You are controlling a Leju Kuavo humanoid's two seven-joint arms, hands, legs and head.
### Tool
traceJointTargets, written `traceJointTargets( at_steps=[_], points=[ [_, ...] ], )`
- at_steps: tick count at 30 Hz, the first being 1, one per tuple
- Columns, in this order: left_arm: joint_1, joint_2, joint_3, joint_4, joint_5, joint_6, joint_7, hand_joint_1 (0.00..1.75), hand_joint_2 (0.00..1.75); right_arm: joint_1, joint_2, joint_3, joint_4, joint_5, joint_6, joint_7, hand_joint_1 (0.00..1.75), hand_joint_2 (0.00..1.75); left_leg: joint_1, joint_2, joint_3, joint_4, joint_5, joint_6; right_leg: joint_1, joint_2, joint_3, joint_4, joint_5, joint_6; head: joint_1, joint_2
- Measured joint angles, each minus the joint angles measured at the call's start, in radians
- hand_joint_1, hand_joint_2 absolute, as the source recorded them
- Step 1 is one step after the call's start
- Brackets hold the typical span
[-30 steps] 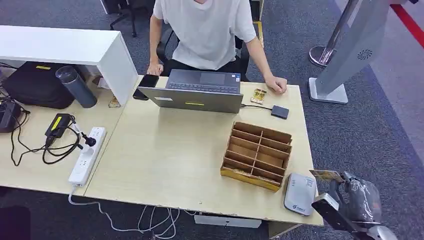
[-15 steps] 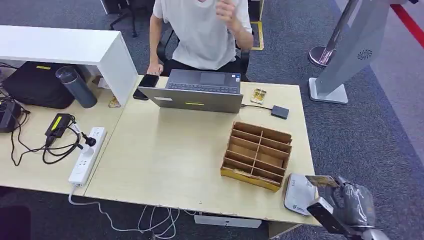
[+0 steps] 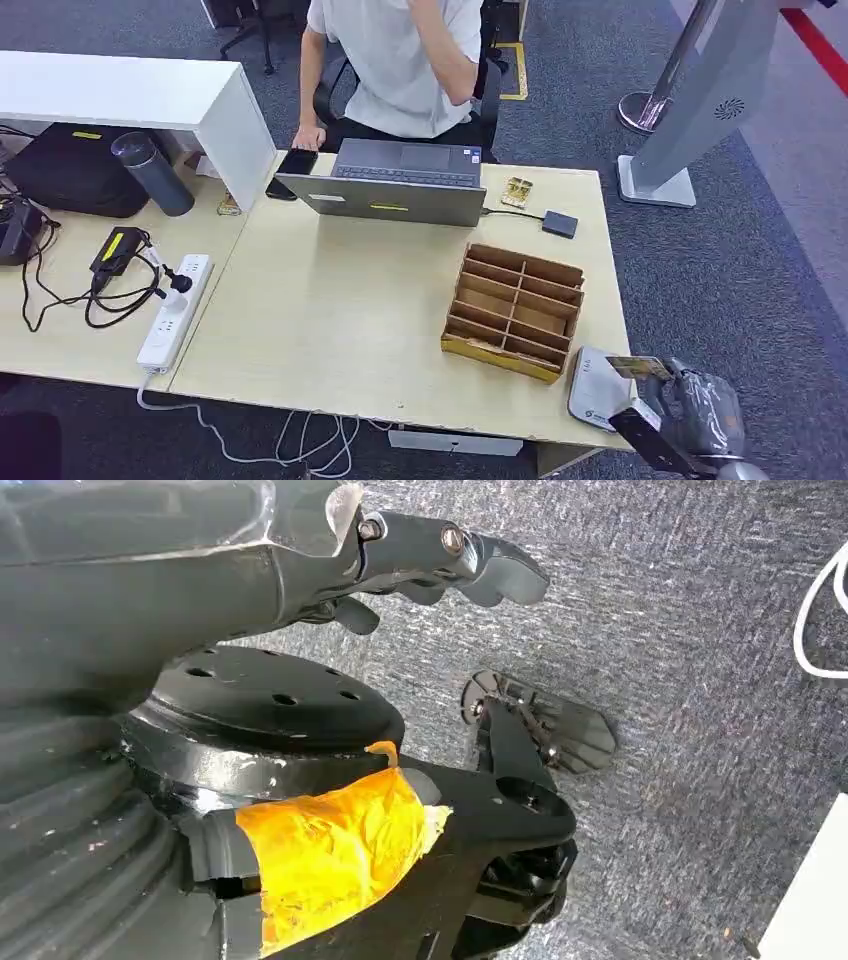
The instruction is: Pass the card to the sensor for recognition and then transmit it.
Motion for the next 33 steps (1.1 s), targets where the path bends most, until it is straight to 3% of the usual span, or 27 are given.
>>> traceJointTargets(
  at_steps=[25, 33],
  points=[
    [0.0, 0.0, 0.0, 0.0, 0.008, 0.0, 0.0, 0.0, 1.75, -0.002, 0.016, 0.011, -0.003, 0.001, -0.003, 0.017, 1.75, 1.75, 0.0, 0.0, 0.0, 0.0, 0.0, 0.0, 0.0, 0.0, 0.0, 0.0, 0.0, 0.0, 0.0, 0.0],
    [0.0, 0.0, 0.0, 0.0, 0.009, 0.0, 0.004, 0.0, 1.75, -0.08, -0.015, 0.01, -0.061, -0.045, 0.025, 0.032, 1.75, 1.75, 0.0, 0.002, 0.001, 0.0, 0.001, 0.0, 0.0, 0.002, 0.0, 0.0, 0.001, 0.0, 0.0, 0.0]
  ],
)
